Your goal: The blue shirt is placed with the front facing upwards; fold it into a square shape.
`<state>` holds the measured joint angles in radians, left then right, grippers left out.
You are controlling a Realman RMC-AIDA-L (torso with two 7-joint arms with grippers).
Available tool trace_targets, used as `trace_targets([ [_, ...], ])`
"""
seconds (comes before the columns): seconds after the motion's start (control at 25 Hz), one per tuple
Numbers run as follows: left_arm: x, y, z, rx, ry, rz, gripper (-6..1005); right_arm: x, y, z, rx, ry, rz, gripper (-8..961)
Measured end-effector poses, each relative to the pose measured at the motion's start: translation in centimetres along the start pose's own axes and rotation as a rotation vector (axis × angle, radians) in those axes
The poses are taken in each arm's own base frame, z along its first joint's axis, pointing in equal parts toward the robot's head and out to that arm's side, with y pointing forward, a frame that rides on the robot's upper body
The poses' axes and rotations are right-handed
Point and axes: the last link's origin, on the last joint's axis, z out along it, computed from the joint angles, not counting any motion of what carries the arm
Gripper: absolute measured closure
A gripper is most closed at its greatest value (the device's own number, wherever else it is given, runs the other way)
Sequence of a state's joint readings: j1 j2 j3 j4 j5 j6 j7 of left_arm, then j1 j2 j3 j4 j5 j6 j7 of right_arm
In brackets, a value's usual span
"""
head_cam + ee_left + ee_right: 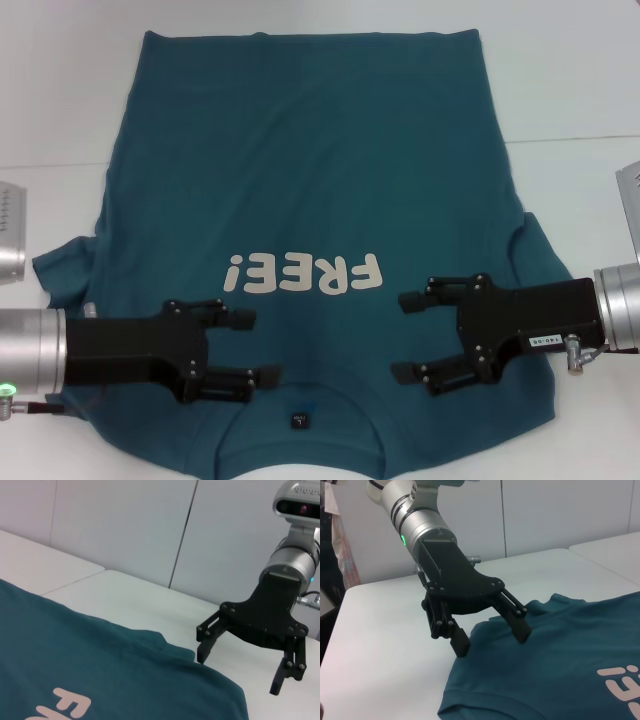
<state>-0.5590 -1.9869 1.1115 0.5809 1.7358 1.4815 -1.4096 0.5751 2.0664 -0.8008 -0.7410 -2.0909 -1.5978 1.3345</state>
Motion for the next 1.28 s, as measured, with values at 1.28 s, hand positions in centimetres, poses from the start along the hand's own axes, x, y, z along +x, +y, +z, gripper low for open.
trace_targets([
  [1.28,-3.9,-7.7,-10.1,0.715,0.020,-0.519,124,0.3,0.0,0.4,0.020,-0.008,0.022,11],
])
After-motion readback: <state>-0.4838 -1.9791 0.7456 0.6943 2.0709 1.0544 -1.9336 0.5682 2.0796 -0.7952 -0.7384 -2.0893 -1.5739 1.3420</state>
